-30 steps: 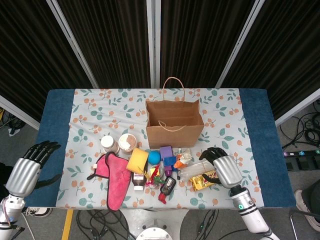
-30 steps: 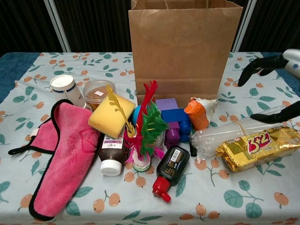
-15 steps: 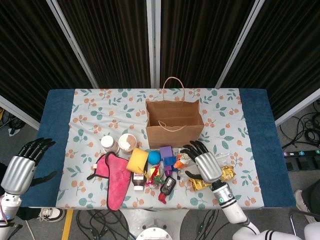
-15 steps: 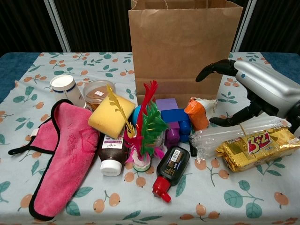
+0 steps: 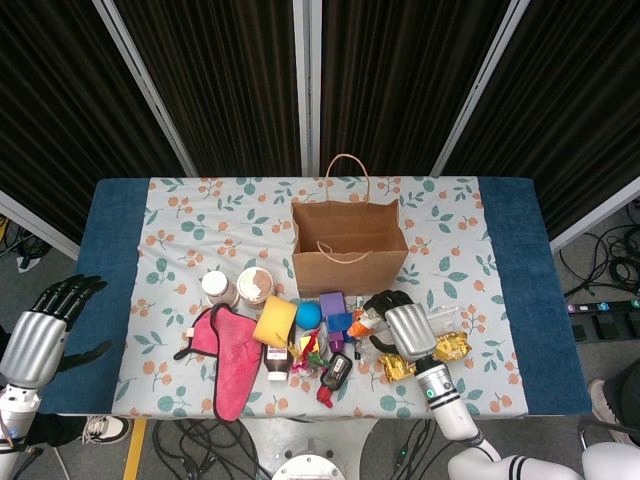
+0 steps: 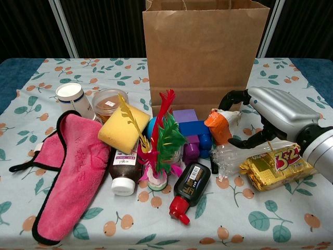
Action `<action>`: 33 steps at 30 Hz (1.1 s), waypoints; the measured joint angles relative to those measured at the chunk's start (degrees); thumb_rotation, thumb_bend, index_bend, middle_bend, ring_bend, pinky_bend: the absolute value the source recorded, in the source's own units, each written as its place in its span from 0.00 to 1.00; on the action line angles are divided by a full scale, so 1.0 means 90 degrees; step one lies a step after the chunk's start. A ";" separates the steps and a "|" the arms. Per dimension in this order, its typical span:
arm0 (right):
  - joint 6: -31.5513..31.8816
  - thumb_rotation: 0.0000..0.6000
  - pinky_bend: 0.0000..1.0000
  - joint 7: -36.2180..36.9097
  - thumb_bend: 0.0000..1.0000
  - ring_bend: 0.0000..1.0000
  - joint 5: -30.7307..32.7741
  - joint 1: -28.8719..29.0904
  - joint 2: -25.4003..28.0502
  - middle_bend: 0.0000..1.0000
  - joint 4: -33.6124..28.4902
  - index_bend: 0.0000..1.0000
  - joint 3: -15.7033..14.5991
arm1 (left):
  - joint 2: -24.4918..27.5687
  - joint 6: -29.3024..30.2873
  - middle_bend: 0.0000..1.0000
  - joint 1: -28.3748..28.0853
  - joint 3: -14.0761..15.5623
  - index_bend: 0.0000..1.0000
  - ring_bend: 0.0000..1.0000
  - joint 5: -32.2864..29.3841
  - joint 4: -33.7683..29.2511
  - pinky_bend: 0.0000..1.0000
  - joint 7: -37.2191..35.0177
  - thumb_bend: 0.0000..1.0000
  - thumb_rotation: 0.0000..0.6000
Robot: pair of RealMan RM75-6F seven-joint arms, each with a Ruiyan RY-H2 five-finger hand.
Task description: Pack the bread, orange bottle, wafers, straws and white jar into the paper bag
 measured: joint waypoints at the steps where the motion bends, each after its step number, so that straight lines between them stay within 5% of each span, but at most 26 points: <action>1: 0.0005 1.00 0.30 0.0036 0.19 0.27 -0.0016 0.0007 -0.0028 0.37 0.0037 0.43 0.0004 | -0.0006 0.0007 0.29 0.0004 0.0005 0.22 0.17 0.0007 0.0004 0.22 0.0001 0.10 1.00; 10: 0.0469 1.00 0.52 0.0188 0.32 0.48 -0.0454 -0.0017 -0.0217 0.56 0.0367 0.69 -0.0043 | 0.0028 0.0078 0.29 0.0015 0.0008 0.22 0.17 0.0070 -0.0064 0.22 0.0039 0.10 1.00; 17: 0.1190 1.00 0.53 0.0182 0.34 0.49 -0.1012 -0.0185 0.0137 0.57 -0.0009 0.70 -0.0162 | 0.0076 0.0090 0.29 0.0014 0.0024 0.22 0.17 0.0119 -0.0210 0.22 0.0064 0.10 1.00; 27: 0.2403 1.00 0.53 -0.0410 0.32 0.49 -0.2184 -0.0521 0.1718 0.57 -0.2535 0.70 -0.0126 | 0.0119 0.0033 0.29 -0.0030 0.0025 0.23 0.17 0.0172 -0.0445 0.22 0.0186 0.10 1.00; 33: 0.2589 1.00 0.53 -0.1153 0.32 0.49 -0.2355 -0.0392 0.2392 0.57 -0.3997 0.70 0.0781 | 0.0121 -0.0018 0.29 -0.0021 0.0049 0.23 0.17 0.0128 -0.0437 0.22 0.0154 0.10 1.00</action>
